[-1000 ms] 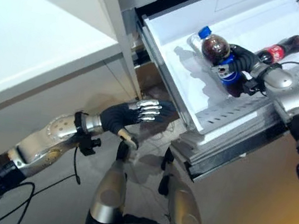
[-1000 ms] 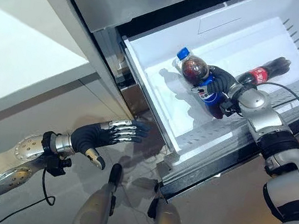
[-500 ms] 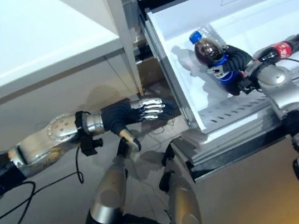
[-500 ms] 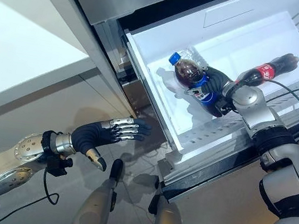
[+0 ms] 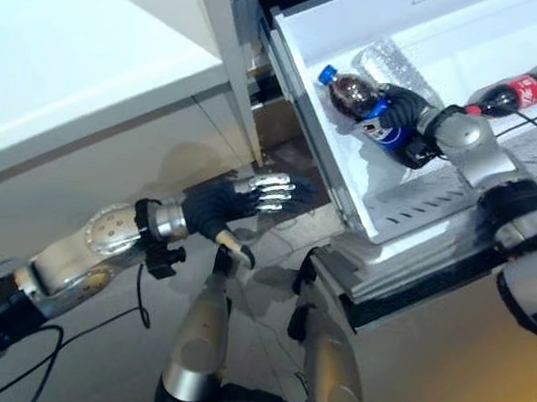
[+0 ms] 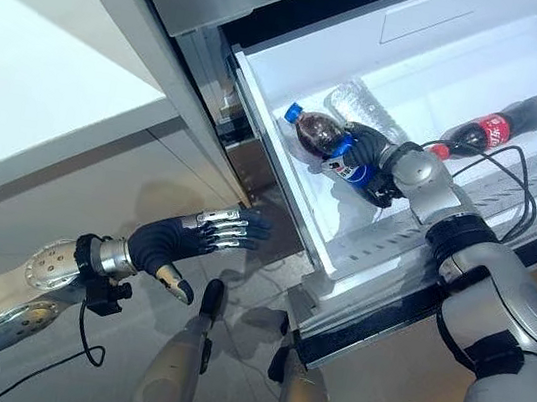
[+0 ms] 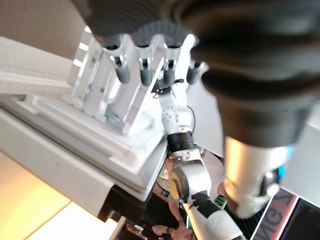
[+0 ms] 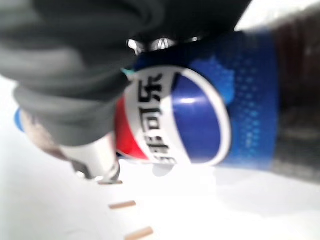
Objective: Take the drinks into the refrigerator
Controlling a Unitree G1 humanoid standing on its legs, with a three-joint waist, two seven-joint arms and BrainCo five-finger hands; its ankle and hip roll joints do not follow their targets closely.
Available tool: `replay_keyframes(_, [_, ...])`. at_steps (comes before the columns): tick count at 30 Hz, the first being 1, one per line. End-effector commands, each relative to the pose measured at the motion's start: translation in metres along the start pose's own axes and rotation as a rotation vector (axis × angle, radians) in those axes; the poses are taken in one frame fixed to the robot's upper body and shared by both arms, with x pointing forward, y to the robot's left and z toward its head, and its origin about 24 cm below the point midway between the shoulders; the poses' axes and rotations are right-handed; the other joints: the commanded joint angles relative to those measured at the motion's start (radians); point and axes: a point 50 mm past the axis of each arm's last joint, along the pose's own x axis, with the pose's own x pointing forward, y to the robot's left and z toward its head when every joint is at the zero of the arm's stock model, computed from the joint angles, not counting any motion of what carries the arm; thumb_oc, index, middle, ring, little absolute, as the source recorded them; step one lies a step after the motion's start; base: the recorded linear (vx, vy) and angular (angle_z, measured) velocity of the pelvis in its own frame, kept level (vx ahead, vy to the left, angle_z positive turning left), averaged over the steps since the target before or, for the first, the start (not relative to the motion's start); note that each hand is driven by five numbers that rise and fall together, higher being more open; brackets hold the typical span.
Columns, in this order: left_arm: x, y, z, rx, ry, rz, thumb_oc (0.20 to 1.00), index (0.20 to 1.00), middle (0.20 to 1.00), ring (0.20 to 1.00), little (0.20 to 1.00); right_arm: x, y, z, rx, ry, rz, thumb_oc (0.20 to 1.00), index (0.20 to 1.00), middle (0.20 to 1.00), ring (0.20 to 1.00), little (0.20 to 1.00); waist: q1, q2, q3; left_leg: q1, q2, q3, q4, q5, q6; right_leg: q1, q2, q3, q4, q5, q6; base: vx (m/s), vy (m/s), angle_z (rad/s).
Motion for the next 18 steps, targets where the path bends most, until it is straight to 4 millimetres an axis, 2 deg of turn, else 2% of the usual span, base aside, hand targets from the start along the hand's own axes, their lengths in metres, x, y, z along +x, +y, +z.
replay_keyframes(1, [0.0057,-0.0263,0.0282,0.058,-0.143,-0.1,1.0,1.0,1.0,1.0,1.0,0.0094,0.0177,0.0048,-0.035,-0.029,0.037,0.2,0.2,0.2,0.2,0.2,0.002,0.058,0.025,-0.024,0.005,-0.047,-0.093,0.062,0.048,-0.106,-0.017,0.003,0.226,-0.1,0.072,0.0,0.0,0.0])
replay_keyframes(18, [0.0051,-0.0267,0.0311,0.064,-0.151,-0.086,1.0,1.0,1.0,1.0,1.0,0.0152,0.0181,0.0084,-0.071,-0.003,0.031,0.2,0.2,0.2,0.2,0.2,0.0,0.049,0.025,-0.047,0.007,-0.041,-0.095,0.061,0.049,-0.136,-0.011,0.002,0.232,-0.1,0.072,0.0,0.0,0.0])
